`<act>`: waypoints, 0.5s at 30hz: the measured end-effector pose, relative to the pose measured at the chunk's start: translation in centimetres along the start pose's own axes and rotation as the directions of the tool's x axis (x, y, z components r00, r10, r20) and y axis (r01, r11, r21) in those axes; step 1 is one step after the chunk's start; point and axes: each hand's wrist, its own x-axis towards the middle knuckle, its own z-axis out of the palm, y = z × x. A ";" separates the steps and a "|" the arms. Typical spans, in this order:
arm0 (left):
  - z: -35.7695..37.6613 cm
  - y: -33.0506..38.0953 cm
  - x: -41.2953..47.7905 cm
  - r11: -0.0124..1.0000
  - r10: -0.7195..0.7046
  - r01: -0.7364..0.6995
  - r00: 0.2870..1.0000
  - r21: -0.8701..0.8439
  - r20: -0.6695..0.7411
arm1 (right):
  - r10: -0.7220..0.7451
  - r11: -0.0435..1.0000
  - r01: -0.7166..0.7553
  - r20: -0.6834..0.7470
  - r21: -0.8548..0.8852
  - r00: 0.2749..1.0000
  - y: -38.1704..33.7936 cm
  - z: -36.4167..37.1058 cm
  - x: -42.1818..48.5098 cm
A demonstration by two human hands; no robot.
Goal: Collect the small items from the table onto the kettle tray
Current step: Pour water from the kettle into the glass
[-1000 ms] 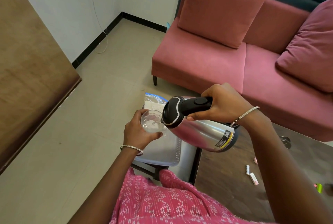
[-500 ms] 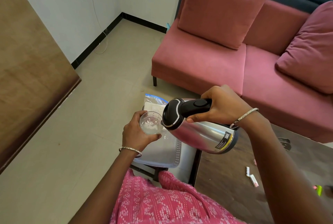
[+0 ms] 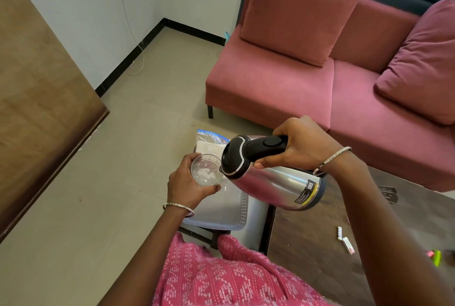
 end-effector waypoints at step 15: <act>0.1 0.1 0.0 1.000 -0.022 0.022 1.000 0.010 -0.001 | 0.008 1.000 -0.008 0.010 0.010 1.000 0.2 0.0 0.2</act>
